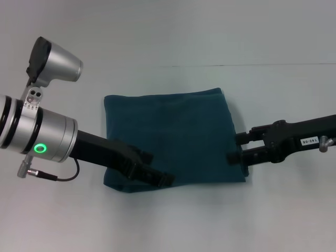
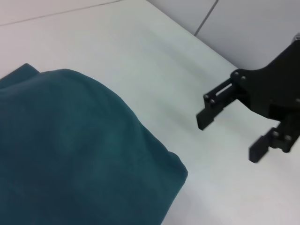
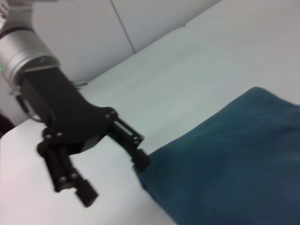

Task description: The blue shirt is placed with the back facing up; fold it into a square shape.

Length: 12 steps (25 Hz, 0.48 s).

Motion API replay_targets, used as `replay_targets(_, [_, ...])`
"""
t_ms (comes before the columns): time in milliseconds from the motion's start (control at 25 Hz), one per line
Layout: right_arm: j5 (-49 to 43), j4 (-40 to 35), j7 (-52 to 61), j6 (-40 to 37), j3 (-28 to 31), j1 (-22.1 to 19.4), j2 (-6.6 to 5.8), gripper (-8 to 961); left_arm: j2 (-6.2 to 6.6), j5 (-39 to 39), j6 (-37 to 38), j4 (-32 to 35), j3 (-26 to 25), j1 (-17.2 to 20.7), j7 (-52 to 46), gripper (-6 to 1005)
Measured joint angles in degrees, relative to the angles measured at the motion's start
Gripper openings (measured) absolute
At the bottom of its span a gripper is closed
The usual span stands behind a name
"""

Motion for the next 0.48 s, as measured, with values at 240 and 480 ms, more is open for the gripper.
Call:
replay_targets(240, [0.1,0.0,0.0,2.1,-0.5,0.3,0.40,798,0.07,0.0,-0.3,0.0,-0.2,0.0,-0.2,933])
replay_targets(480, [0.1,0.0,-0.1,2.6,-0.3,0.6,0.73,797,0.20,0.1,-0.5,0.0,-0.5,0.0,-0.2,933])
